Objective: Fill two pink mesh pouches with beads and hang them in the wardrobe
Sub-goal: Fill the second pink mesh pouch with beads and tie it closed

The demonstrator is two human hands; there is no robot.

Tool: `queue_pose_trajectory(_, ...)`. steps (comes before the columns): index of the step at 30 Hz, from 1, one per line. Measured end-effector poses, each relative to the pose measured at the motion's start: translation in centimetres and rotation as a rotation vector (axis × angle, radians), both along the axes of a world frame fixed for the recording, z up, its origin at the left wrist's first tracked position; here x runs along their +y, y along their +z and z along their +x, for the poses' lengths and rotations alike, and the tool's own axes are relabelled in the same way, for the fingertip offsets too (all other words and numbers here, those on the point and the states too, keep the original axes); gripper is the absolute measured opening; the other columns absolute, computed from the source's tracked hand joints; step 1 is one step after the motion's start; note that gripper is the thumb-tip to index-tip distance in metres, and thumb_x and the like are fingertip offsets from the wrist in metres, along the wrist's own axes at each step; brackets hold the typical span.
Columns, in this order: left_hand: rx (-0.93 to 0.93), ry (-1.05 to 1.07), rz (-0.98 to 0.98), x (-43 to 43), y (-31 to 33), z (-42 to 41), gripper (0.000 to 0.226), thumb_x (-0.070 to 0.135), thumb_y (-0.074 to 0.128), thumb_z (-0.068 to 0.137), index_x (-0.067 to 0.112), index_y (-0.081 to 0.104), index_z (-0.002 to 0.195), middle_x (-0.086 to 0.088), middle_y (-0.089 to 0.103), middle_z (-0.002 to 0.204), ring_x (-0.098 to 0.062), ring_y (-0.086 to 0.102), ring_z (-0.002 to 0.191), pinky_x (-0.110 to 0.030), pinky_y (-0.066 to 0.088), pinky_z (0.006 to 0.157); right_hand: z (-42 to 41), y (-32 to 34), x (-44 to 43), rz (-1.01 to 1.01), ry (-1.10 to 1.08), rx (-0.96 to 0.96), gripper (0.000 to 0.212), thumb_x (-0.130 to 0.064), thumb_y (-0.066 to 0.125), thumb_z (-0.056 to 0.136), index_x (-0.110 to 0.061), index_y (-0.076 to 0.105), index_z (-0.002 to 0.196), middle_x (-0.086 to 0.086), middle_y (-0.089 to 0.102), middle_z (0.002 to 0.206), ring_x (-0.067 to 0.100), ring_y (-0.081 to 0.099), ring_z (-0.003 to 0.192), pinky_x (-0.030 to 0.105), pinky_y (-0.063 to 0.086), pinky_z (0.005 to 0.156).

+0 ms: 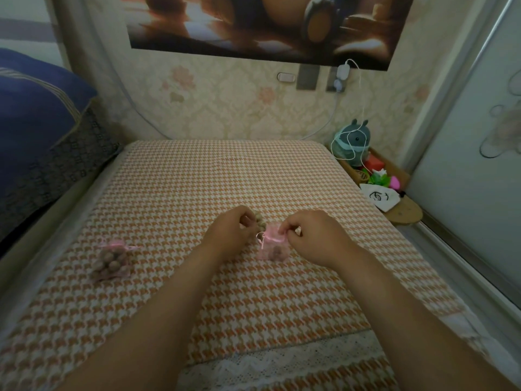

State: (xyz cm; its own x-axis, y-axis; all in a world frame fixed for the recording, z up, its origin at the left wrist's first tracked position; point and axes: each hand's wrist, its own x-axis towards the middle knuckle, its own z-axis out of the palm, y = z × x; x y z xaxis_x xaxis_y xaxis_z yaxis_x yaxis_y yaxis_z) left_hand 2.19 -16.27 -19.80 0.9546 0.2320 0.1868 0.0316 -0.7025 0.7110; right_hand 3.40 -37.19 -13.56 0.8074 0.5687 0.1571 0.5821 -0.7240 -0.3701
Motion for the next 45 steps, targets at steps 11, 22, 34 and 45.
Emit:
queue_pose_trajectory(11,-0.084,-0.199,0.085,-3.2,5.7,-2.3,0.007,0.036,0.071,0.085,0.031,0.067,0.089,0.014,0.061,0.096,-0.004,0.060,0.084,-0.019,0.047,0.071,0.3,0.0,-0.6,-0.016,-0.007,-0.033,0.024,-0.026,0.054,0.093,-0.034,0.074,0.104,-0.012,0.073,0.102,0.009,0.064,0.086,0.037,0.056,0.077)
queue_pose_trajectory(22,0.087,-0.136,0.172,-3.1,6.1,-2.9,0.037,0.041,0.052,0.095,0.017,0.076,0.083,-0.002,0.071,0.072,-0.018,0.066,0.069,-0.041,0.054,0.070,0.0,0.1,-0.5,0.049,0.023,-0.017,0.025,-0.023,0.056,0.094,-0.031,0.074,0.110,-0.014,0.072,0.108,0.002,0.061,0.085,0.027,0.052,0.078)
queue_pose_trajectory(34,0.103,0.061,0.082,0.7,6.9,-4.8,0.015,0.020,0.060,0.084,0.023,0.075,0.083,0.006,0.072,0.082,-0.011,0.066,0.073,-0.027,0.055,0.063,1.9,-2.3,2.6,0.007,-0.059,0.034,0.027,-0.018,0.057,0.093,-0.035,0.067,0.112,-0.012,0.067,0.108,0.011,0.062,0.093,0.037,0.056,0.080)
queue_pose_trajectory(45,0.125,0.065,0.127,2.9,5.8,-4.7,0.033,0.030,0.063,0.088,0.005,0.069,0.066,-0.017,0.072,0.077,-0.030,0.069,0.073,-0.039,0.056,0.065,3.2,-4.3,5.2,-0.141,-0.135,0.099,0.021,-0.015,0.062,0.091,-0.029,0.064,0.106,-0.004,0.065,0.102,0.017,0.058,0.086,0.030,0.046,0.066)
